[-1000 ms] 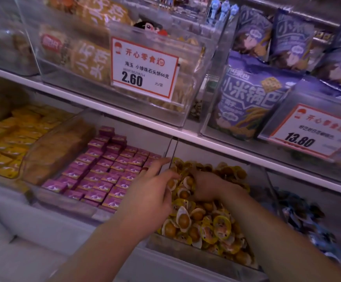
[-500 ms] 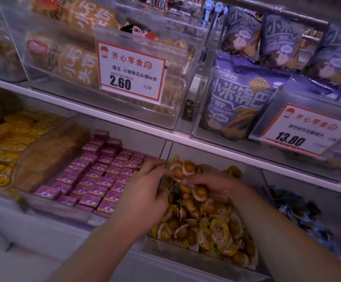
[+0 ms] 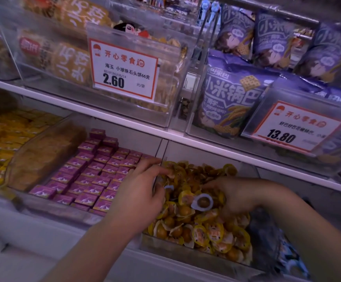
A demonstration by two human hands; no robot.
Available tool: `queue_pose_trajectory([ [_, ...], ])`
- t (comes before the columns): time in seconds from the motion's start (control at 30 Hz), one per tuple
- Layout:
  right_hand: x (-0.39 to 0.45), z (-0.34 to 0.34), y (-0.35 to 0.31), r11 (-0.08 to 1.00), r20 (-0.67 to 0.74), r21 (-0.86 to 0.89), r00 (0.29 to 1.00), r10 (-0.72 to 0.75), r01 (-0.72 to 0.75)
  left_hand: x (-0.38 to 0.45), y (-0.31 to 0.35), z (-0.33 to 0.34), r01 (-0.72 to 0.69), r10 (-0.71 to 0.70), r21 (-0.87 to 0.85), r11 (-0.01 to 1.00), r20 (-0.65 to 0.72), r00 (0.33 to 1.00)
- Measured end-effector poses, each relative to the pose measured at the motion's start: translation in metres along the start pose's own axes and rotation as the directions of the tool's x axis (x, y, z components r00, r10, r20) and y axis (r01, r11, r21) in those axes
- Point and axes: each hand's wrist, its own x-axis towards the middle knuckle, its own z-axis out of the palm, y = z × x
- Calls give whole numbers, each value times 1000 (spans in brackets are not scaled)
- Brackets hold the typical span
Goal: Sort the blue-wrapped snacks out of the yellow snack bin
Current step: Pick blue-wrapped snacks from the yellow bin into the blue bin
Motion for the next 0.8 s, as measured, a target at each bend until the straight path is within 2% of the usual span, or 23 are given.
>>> queue_pose_trajectory([
  [0.1,9,-13,-11,997,-12,44,998,-63,64,0,1,0,-8,8,-1,1000,-3,1000],
  [0.2,43,-5,-41,934,-257,196,934,-246,300,2,1,-1,-3,3,0,1000,1,1000],
  [0.23,58,2,-48,926,-321,180,910,-263,331,2,0,-1,1,-1,-2,1000,3,1000],
  [0.27,71,10,-53,938,-313,138,912,-264,319,2,0,-1,6,-6,-3,1000,6,1000],
  [0.37,93,19,-46,970,-113,103,972,-207,219,1,0,-3,0,0,-7,1000,28,1000],
  [0.47,90,19,-35,970,-30,101,975,-220,222,2,0,-5,-6,6,-4,1000,43,999],
  [0.57,83,26,-31,972,-70,35,971,-230,233,1,-1,-5,-7,7,-5,1000,43,999],
  [0.67,81,26,-31,979,-47,51,979,-197,199,0,0,-4,-7,7,5,1000,33,999],
  [0.73,87,25,-37,982,-46,-1,981,-187,187,0,-1,-2,-16,16,8,1000,28,999],
  [0.8,93,31,-43,975,-110,-34,969,-220,218,-1,-3,-1,-11,11,-1,1000,22,1000],
])
